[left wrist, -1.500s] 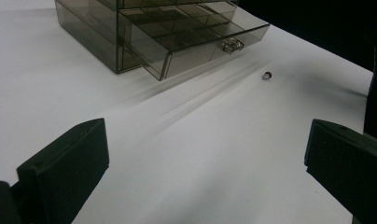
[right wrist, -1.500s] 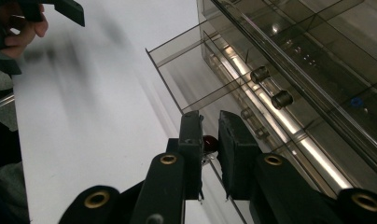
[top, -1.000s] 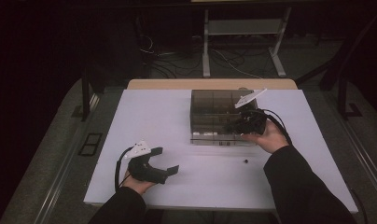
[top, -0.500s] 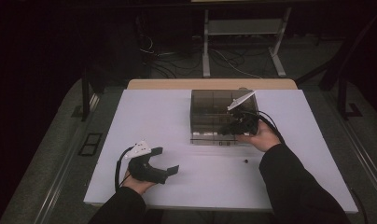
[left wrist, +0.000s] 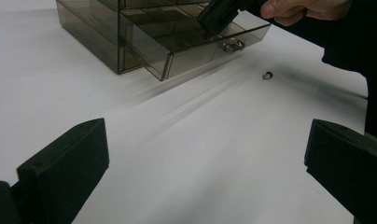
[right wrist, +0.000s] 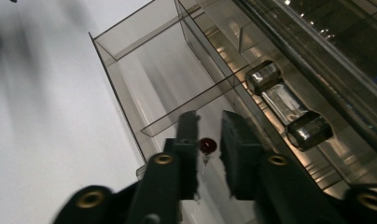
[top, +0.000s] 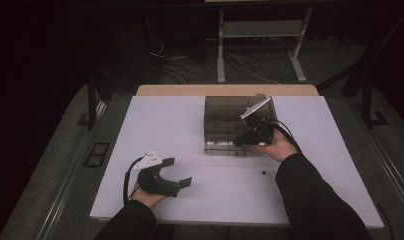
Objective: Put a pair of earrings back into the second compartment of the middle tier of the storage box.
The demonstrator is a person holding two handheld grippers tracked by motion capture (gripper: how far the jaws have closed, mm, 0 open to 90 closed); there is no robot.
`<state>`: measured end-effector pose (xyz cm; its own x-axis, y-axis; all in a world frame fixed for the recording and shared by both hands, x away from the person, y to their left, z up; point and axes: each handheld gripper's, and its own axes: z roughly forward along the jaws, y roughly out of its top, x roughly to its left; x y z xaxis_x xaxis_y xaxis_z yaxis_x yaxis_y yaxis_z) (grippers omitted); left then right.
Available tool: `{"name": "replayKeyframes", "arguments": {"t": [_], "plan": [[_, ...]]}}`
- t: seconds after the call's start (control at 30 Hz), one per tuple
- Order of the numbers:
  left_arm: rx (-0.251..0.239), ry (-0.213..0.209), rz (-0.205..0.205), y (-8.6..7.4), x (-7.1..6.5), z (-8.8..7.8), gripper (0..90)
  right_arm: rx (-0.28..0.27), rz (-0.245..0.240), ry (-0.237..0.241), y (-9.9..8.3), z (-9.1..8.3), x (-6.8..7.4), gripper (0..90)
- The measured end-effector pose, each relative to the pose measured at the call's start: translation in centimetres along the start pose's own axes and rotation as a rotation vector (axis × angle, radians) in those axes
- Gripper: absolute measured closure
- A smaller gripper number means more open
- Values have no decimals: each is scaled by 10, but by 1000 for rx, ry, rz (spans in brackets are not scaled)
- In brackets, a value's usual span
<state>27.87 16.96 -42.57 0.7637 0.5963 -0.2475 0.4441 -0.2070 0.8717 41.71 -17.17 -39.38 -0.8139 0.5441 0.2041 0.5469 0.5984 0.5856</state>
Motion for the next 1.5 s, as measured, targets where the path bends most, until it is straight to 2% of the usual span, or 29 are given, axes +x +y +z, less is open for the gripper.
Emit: {"name": "replayKeyframes", "arguments": {"t": [0.17, 0.23, 0.3, 0.33, 0.37, 0.4, 0.43, 0.47, 0.6, 0.67, 0.7, 0.8, 0.83, 0.87, 1.23, 1.5], "plan": [[1, -1, -2, 0, 0, 0, 0, -11, -2, -3, 0, -5, 4, 664], [0, 0, -1, 0, -1, 0, 0, -18, -11, -3, 0, -9, 6, 632], [1, 0, -1, 0, 0, 0, 0, -29, -19, -6, 0, -15, 10, 556], [1, 0, -1, 0, 0, 0, 0, -29, -19, -6, 0, -15, 10, 556], [0, 1, -3, 0, 0, 0, 0, -36, -21, -11, -1, -20, 12, 472], [0, 1, -3, 0, 0, 0, 0, -36, -21, -11, -1, -20, 12, 472], [-1, 1, -5, 0, 0, 0, 0, -36, -13, -9, -2, -24, 15, 389], [-1, 1, -5, 0, 0, 0, 0, -36, -13, -9, -2, -24, 15, 389], [0, 2, -5, -1, -1, 0, 0, -36, -25, -3, -4, -32, 21, 188], [0, 2, -6, -1, -1, 0, 0, -42, -23, -5, -4, -37, 24, 160], [0, 3, -6, -1, 0, 0, 0, -42, -22, -9, -5, -39, 25, 108], [1, 3, -6, -1, 0, -1, 0, -46, -28, -16, -7, -44, 29, 97], [1, 2, -6, -1, 0, -1, 0, -47, -27, -11, -7, -46, 30, 26], [0, 3, -6, -1, 0, -1, 0, -45, -22, -25, -8, -48, 31, 6], [-2, 4, -4, -1, 0, -1, 0, -58, -35, -42, -22, -69, 43, 2], [-2, 5, -1, -1, 0, -1, 0, -73, -29, -42, -43, -77, 49, 2]]}}
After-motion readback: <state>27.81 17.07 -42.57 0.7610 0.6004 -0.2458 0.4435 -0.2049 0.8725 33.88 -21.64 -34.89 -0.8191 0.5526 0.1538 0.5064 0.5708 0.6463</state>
